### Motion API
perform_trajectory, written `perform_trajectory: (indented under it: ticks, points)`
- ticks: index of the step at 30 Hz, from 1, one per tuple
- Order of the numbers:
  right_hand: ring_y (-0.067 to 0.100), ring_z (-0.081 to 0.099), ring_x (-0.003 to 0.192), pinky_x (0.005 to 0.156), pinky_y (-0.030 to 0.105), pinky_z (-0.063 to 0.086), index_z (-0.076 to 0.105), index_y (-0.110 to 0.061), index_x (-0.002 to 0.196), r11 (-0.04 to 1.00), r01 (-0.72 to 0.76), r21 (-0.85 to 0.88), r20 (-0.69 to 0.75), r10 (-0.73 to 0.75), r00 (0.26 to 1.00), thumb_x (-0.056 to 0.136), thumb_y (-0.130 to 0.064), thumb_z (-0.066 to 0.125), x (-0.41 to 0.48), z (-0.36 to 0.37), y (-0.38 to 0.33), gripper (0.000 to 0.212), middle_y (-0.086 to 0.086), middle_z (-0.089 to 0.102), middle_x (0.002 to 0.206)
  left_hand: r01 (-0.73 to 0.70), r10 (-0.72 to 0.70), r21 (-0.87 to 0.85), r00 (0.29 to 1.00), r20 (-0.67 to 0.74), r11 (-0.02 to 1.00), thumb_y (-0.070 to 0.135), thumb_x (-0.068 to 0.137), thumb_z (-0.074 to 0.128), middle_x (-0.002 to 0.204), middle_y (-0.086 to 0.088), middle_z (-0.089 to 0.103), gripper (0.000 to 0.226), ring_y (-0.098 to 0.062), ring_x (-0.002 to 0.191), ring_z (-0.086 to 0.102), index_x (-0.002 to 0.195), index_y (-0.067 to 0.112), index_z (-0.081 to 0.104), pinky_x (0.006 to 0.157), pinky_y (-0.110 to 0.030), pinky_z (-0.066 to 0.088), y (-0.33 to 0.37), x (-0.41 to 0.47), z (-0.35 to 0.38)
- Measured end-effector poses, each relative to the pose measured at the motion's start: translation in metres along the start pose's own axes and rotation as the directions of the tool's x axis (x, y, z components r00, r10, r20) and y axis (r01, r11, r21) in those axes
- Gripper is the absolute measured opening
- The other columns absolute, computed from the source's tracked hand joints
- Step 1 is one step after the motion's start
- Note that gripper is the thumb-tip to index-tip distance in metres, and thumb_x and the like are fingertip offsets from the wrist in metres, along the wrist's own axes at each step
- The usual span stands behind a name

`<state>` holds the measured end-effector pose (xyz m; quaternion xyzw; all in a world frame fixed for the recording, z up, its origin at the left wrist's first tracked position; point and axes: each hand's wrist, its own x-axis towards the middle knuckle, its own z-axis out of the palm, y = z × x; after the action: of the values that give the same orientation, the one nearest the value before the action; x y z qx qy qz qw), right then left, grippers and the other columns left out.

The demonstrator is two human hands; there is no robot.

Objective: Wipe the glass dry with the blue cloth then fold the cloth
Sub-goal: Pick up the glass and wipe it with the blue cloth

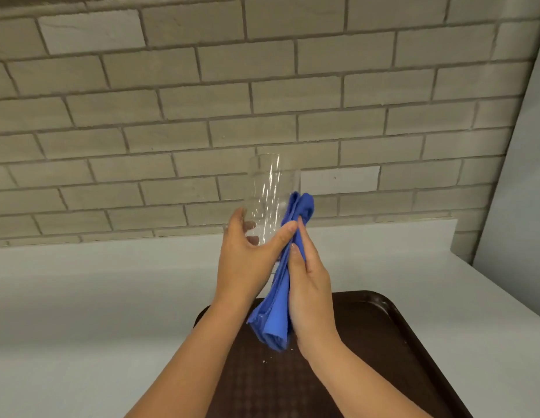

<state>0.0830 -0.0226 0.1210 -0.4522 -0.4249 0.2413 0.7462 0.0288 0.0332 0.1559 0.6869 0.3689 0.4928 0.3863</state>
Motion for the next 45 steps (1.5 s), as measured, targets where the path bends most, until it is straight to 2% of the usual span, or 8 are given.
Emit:
perform_trajectory:
  ticks: [8, 13, 19, 24, 29, 35, 41, 45]
  points:
    - [0.002, 0.005, 0.142, 0.118, 0.037, 0.017, 0.028, -0.047, 0.127, 0.876, 0.353, -0.328, 0.269, -0.272, 0.924, 0.085, -0.040, 0.050, 0.029, -0.004, -0.022, 0.048, -0.025, 0.003, 0.148, 0.381, -0.086, -0.631, 0.891, 0.447, 0.676, 0.047, 0.052, 0.079, 0.113, -0.007, 0.069, 0.070, -0.022, 0.105, 0.065, 0.114, 0.019, 0.062, 0.090, -0.038, 0.051, -0.016, -0.003, -0.015]
    - [-0.008, 0.025, 0.131, 0.093, -0.001, 0.030, 0.025, -0.048, 0.134, 0.918, 0.293, -0.268, 0.364, -0.185, 0.913, 0.086, -0.036, 0.053, 0.074, 0.001, -0.049, 0.057, -0.015, 0.013, 0.154, 0.374, 0.039, -0.721, 0.874, 0.485, 0.584, 0.043, 0.057, 0.079, 0.106, -0.005, 0.072, 0.054, -0.021, 0.099, 0.067, 0.105, 0.019, 0.069, 0.084, -0.037, 0.055, -0.014, 0.007, -0.020]
    - [-0.001, 0.051, 0.115, 0.090, 0.012, 0.046, 0.026, -0.046, 0.137, 0.993, 0.056, -0.105, 0.236, -0.030, 0.971, 0.091, -0.038, 0.041, 0.050, 0.000, -0.016, 0.048, -0.011, 0.044, 0.141, 0.381, -0.068, -0.698, 0.899, 0.432, 0.606, 0.032, 0.055, 0.075, 0.082, 0.000, 0.076, 0.033, -0.016, 0.074, 0.071, 0.086, 0.024, 0.074, 0.063, -0.030, 0.057, -0.027, 0.005, -0.016]
    - [-0.016, 0.001, 0.135, 0.114, 0.015, 0.013, 0.018, -0.075, 0.116, 0.916, 0.259, -0.305, 0.317, -0.159, 0.935, 0.085, -0.050, 0.033, 0.001, -0.003, 0.014, 0.042, -0.049, -0.004, 0.140, 0.512, -0.159, -0.638, 0.835, 0.527, 0.576, 0.041, 0.049, 0.078, 0.095, -0.010, 0.073, 0.067, -0.022, 0.087, 0.069, 0.109, 0.012, 0.067, 0.073, -0.033, 0.057, -0.040, 0.003, -0.016]
    - [-0.001, -0.006, 0.141, 0.110, 0.007, 0.003, 0.018, -0.058, 0.121, 0.804, 0.424, -0.418, 0.361, -0.281, 0.889, 0.091, -0.034, 0.039, 0.049, -0.002, -0.016, 0.044, -0.034, -0.007, 0.143, 0.457, -0.042, -0.687, 0.848, 0.529, 0.565, 0.034, 0.054, 0.077, 0.088, -0.002, 0.076, 0.039, -0.016, 0.083, 0.071, 0.090, 0.021, 0.074, 0.065, -0.028, 0.056, -0.039, 0.003, -0.013]
    - [0.010, 0.053, 0.118, 0.101, 0.031, 0.044, 0.035, -0.047, 0.131, 1.000, -0.006, 0.004, 0.149, 0.005, 0.989, 0.092, -0.032, 0.042, 0.062, -0.004, -0.016, 0.043, -0.005, 0.049, 0.137, 0.407, -0.053, -0.669, 0.874, 0.483, 0.622, 0.033, 0.056, 0.073, 0.086, -0.001, 0.075, 0.034, -0.017, 0.076, 0.071, 0.088, 0.023, 0.074, 0.062, -0.029, 0.057, -0.044, 0.007, -0.011]
    - [0.009, 0.070, 0.087, 0.064, 0.022, 0.056, 0.061, -0.031, 0.112, 0.878, -0.370, 0.302, 0.103, 0.356, 0.929, 0.070, -0.055, 0.053, 0.013, -0.008, 0.029, 0.048, -0.005, 0.074, 0.097, 0.321, -0.122, -0.557, 0.923, 0.364, 0.766, 0.026, 0.060, 0.072, 0.081, -0.003, 0.073, 0.049, -0.017, 0.069, 0.070, 0.107, 0.021, 0.064, 0.056, -0.026, 0.054, -0.046, 0.013, -0.008]
    - [0.018, 0.064, 0.105, 0.084, 0.032, 0.051, 0.058, -0.022, 0.119, 0.723, -0.438, 0.534, 0.135, 0.439, 0.888, 0.079, -0.045, 0.054, 0.010, -0.006, 0.034, 0.046, 0.004, 0.068, 0.115, 0.278, -0.118, -0.475, 0.934, 0.339, 0.835, 0.032, 0.053, 0.077, 0.079, 0.006, 0.075, 0.076, -0.010, 0.072, 0.070, 0.124, 0.024, 0.051, 0.057, -0.021, 0.053, -0.047, 0.013, -0.006]
